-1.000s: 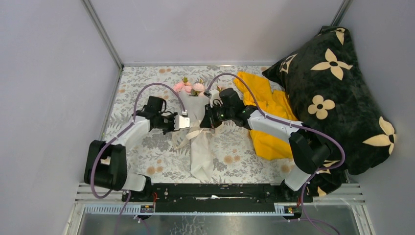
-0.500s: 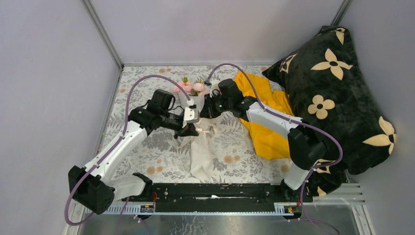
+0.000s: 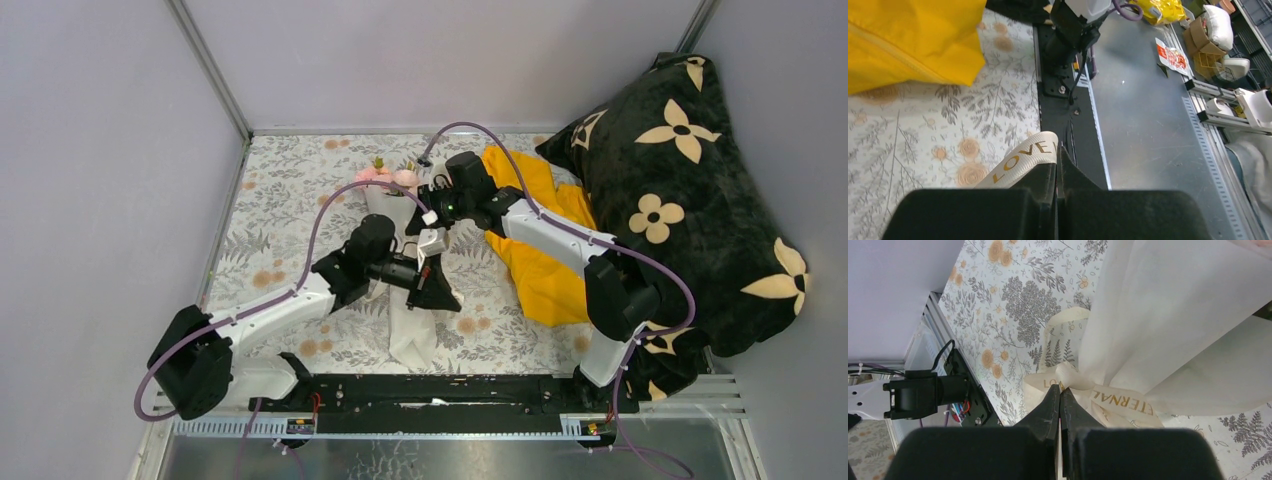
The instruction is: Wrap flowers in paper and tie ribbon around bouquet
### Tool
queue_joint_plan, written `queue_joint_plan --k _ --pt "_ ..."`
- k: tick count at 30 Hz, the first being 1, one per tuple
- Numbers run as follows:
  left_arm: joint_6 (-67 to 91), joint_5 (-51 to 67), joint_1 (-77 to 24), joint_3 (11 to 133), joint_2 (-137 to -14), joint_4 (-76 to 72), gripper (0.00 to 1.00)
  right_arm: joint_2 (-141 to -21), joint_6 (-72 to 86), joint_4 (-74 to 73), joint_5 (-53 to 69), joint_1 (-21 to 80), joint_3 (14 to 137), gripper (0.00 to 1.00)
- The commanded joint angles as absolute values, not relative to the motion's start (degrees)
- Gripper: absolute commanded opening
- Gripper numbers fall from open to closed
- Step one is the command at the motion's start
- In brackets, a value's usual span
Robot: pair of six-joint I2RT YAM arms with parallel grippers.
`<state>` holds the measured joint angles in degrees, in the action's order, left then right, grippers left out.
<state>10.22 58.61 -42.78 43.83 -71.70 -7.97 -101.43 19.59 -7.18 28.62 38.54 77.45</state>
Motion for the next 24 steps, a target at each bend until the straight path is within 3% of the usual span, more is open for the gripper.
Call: queue_joint_plan --k 1,8,17,21,24 --pt "15.76 54.2 -46.53 43.01 -72.41 -31.34 0.0 -101.31 19.04 -9.31 29.83 38.15 80.92 0.0" --pt "2.76 49.27 -51.68 38.51 -74.96 -31.0 0.0 -100.11 17.91 -11.05 28.31 38.16 80.4 0.0" --pt "-34.17 46.38 -51.77 31.75 -77.76 -17.74 0.0 -97.82 17.49 -11.87 27.56 38.2 79.46 0.0" --pt "-39.93 41.71 -51.77 31.0 -75.96 -14.94 0.46 -96.34 18.0 -10.99 26.76 38.17 77.13 0.0" --pt "-43.34 39.04 -51.71 32.88 -73.07 -7.47 0.64 -95.68 18.24 -10.56 26.46 38.2 76.23 0.0"
